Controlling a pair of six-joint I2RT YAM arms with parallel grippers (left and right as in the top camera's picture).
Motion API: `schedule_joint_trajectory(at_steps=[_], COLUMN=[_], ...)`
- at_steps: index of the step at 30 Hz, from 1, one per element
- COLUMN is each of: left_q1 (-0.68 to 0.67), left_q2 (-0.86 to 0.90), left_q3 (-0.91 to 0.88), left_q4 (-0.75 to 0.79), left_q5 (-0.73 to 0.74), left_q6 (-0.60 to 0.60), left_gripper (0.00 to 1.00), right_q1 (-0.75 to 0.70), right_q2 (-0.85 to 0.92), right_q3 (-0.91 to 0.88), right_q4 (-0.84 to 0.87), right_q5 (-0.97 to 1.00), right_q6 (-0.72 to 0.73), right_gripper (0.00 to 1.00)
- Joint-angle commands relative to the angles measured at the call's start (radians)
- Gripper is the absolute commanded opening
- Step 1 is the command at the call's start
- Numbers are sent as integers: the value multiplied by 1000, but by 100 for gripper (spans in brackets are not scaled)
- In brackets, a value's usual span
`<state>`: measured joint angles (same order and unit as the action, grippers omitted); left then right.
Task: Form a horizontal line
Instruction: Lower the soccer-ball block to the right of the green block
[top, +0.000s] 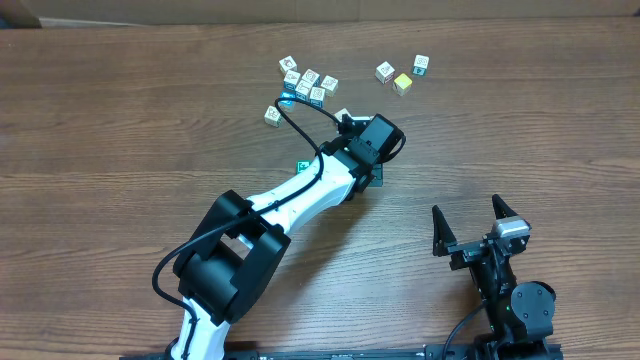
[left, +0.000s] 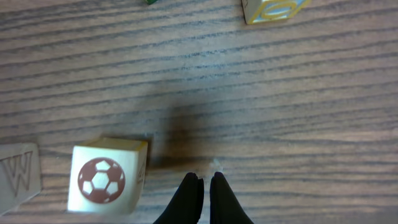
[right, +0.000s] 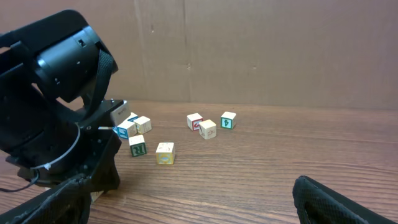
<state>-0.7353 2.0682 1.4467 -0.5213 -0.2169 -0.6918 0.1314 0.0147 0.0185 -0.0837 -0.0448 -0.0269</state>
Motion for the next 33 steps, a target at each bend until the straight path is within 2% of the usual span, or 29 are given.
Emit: schedule_joint_trajectory(at_steps=[1, 6, 33], left_q1=[-2, -2, 2], left_q2=[-14, -11, -11], left_q3=[-37, -85, -90], left_q4=[29, 87, 80], left_q5=[-23, -41, -148], left_q6=[-19, -19, -30], left_gripper=[4, 4, 4], right_q1=[-2, -2, -2], right_q2=[-12, -12, -12], right_q3=[-11, -11, -11], right_q4=[2, 3, 2], right_q5=[6, 6, 6], right_q6=[-4, -4, -4], right_gripper=[100, 100, 100])
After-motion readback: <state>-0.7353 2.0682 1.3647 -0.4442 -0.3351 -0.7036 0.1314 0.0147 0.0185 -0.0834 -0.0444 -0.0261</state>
